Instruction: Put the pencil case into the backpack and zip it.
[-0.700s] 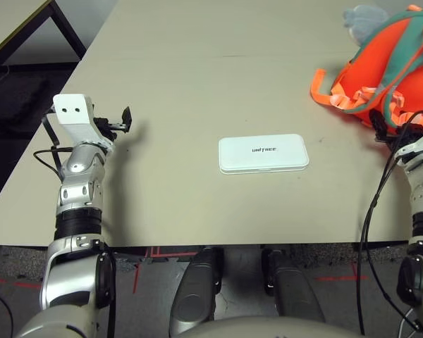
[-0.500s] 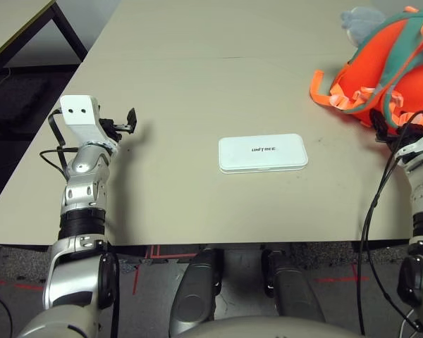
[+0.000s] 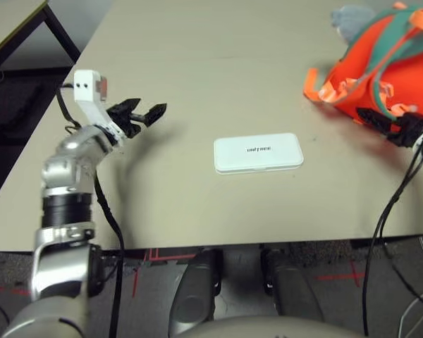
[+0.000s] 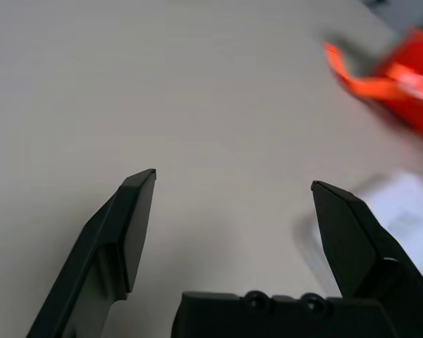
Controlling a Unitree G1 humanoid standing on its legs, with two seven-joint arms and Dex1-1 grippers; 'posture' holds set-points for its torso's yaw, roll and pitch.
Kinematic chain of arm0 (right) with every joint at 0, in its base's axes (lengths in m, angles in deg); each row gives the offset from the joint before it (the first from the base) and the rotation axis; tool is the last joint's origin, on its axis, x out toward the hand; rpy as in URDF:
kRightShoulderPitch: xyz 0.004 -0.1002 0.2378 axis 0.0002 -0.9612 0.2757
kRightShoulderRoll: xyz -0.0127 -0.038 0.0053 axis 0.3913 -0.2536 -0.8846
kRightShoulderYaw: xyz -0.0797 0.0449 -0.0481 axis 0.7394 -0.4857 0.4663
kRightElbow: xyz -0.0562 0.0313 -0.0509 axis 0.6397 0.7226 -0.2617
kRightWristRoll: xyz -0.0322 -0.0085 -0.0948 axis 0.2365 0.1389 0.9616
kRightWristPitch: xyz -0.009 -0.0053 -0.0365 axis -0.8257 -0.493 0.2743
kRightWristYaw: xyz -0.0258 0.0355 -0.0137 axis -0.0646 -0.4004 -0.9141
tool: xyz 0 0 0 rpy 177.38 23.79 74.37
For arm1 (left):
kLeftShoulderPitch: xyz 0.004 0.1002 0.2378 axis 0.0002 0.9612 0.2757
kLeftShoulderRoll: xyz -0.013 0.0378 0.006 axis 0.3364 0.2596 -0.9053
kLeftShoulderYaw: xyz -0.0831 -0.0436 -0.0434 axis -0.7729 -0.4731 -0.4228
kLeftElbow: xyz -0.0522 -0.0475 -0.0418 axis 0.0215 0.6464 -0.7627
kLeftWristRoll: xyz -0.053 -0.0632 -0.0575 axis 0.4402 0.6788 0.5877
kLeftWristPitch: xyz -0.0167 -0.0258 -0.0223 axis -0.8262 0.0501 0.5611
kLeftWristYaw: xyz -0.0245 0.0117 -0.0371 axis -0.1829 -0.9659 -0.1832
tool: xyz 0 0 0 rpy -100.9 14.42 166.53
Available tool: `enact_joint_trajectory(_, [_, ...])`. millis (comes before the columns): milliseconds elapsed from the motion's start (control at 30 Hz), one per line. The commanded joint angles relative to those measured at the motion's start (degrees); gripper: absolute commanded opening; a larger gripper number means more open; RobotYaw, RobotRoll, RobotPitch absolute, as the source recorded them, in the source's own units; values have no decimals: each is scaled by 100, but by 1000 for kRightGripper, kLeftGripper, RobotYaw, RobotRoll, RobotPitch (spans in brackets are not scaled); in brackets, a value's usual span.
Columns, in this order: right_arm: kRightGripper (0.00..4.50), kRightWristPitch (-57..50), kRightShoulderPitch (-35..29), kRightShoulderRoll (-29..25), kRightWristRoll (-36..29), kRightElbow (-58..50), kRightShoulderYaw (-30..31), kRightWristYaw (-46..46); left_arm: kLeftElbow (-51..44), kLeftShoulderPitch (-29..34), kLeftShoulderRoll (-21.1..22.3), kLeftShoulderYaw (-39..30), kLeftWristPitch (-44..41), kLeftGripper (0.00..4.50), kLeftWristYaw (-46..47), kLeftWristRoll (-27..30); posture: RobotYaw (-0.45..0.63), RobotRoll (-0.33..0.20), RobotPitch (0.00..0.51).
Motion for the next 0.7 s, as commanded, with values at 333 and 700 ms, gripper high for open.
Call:
enact_joint_trajectory(333, [4479,-448,-340,-548,68,-378,672,734,16,-407,275,276,-1721,4500,-293,620,219,0,148])
enact_joint_trajectory(700, [4479,-1358,66,-256,-314,-209,354,485,407,-407,-292,287,-2176,4500,-74,728,189,0,172])
